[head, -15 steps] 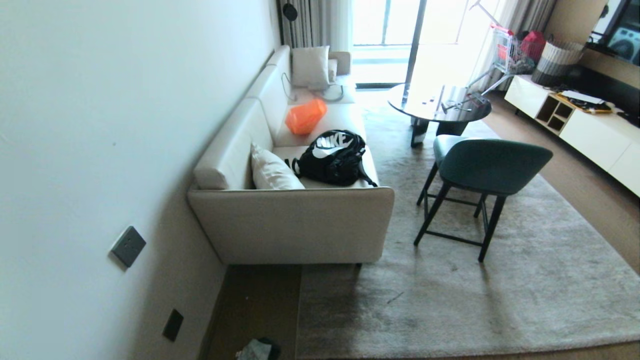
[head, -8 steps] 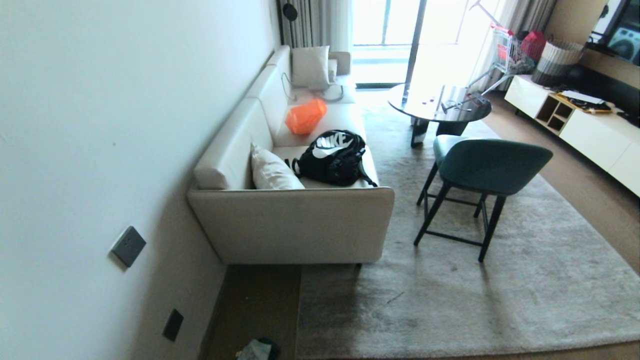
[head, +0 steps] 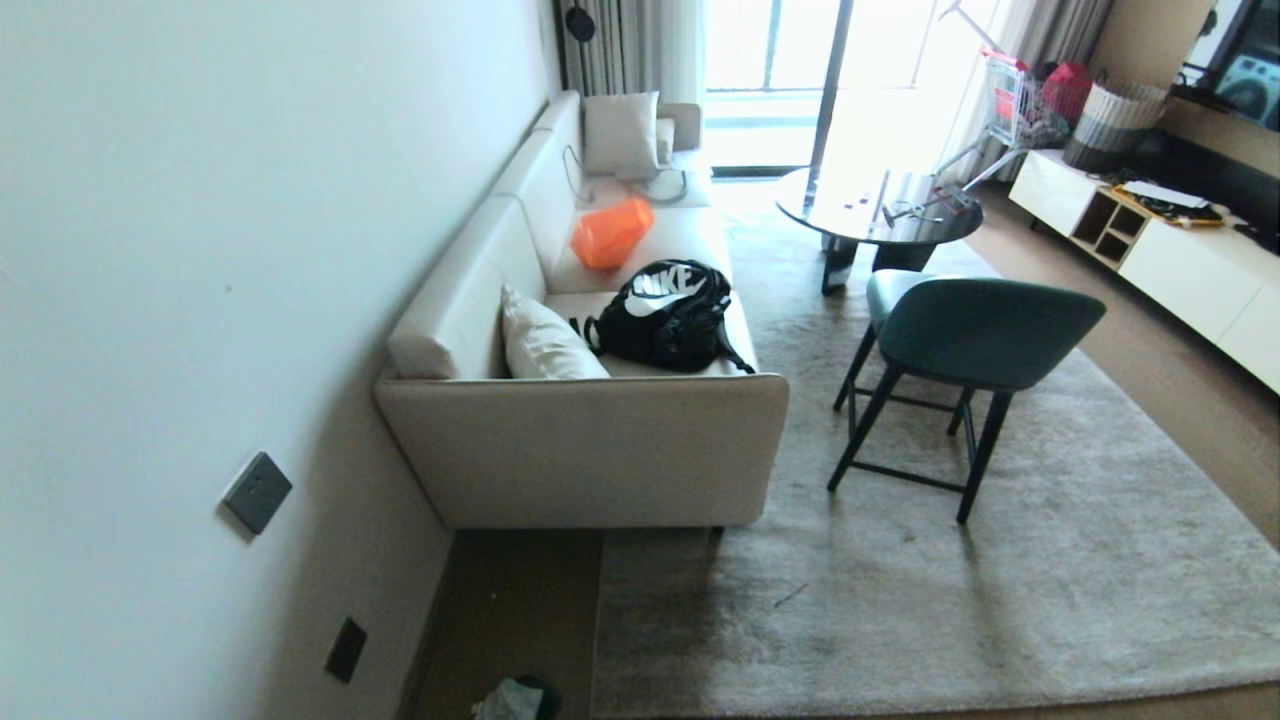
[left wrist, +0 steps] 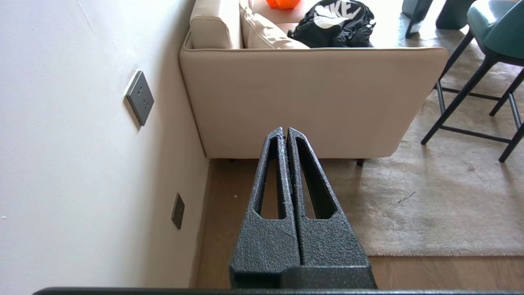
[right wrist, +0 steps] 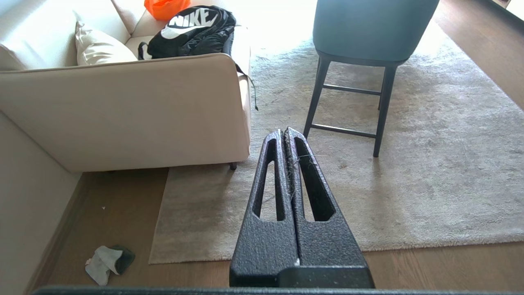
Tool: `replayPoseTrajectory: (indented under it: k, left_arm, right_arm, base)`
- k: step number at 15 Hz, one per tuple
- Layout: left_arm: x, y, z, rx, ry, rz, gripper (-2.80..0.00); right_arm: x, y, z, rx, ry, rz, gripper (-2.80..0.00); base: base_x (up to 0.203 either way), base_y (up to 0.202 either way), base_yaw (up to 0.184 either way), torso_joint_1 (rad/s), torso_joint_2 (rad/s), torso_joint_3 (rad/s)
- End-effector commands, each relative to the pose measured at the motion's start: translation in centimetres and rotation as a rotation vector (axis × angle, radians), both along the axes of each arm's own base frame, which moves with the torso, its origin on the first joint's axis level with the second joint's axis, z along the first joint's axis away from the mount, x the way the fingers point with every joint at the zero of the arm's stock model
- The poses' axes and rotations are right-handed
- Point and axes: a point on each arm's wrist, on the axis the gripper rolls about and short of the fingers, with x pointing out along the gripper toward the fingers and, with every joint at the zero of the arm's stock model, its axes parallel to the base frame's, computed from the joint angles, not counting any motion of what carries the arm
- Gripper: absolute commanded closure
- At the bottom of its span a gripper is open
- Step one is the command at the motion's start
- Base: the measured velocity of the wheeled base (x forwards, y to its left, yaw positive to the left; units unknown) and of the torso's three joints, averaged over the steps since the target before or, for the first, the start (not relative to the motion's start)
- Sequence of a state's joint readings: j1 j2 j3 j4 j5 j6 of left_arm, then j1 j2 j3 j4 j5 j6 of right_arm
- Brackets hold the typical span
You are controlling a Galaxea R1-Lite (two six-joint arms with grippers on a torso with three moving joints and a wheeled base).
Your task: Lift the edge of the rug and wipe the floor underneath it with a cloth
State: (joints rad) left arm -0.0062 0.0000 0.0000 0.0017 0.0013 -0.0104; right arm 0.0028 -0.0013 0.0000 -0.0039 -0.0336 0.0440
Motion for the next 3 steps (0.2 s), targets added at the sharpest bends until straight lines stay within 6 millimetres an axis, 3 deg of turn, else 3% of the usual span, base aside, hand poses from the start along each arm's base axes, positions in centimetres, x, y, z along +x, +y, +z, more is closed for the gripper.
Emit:
replayPoseTrajectory:
  k: [1, 3]
  left_arm:
    - [0.00, 0.00, 0.00, 0.000, 0.000, 0.000, 0.00]
    - [0.00, 0.00, 0.00, 0.000, 0.000, 0.000, 0.00]
  right_arm:
    - [0.01, 0.00, -0.01, -0.001, 0.002, 0.000, 0.00]
    - [0.01, 0.00, 0.00, -0.001, 0.002, 0.000, 0.00]
  base:
    - [0.000, 0.000, 0.000, 0.000, 0.00, 0.000]
    - [0.000, 0.000, 0.000, 0.000, 0.00, 0.000]
